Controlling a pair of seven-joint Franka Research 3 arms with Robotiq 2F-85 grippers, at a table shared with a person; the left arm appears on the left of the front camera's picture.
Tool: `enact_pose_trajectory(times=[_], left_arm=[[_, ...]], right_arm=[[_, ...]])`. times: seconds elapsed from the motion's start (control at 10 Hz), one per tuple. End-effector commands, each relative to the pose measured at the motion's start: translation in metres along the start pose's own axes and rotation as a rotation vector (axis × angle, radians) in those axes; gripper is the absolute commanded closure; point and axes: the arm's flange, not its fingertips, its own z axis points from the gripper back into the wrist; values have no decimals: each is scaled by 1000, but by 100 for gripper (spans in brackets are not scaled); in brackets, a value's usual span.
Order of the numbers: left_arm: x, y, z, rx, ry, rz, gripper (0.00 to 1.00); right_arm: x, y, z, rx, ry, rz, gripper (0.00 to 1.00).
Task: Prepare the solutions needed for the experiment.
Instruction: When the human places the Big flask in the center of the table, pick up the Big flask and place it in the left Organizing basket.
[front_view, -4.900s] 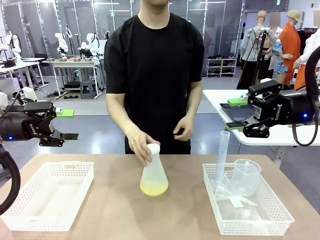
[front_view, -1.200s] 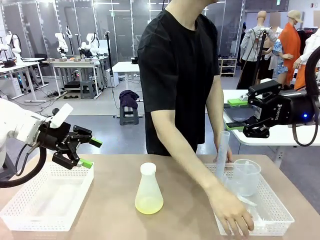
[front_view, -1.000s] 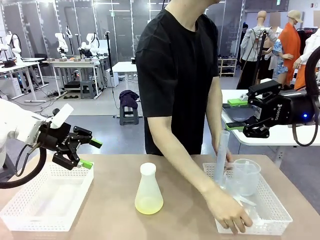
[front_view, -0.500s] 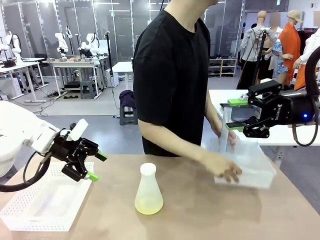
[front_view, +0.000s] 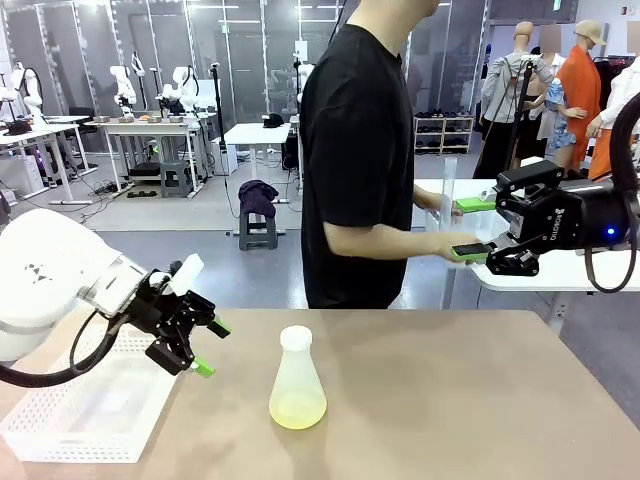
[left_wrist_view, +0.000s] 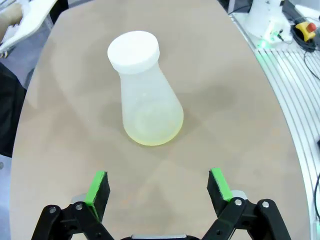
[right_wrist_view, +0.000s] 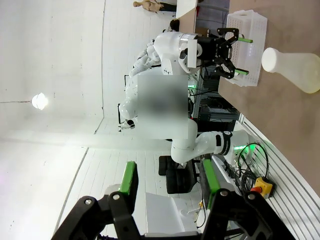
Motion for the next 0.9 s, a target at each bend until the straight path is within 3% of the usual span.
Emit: enact_pose_trajectory(times=[0.0,0.3,0.8], left_arm=[[-1,17,-9,5,-47,50,0],[-8,27,-31,-25,-99,125,0],[4,26,-47,-30,-63,180,0]], right_arm=[[0,0,1,4,3,3,37],[0,0,1,4,3,3,37],[0,0,1,4,3,3,37]])
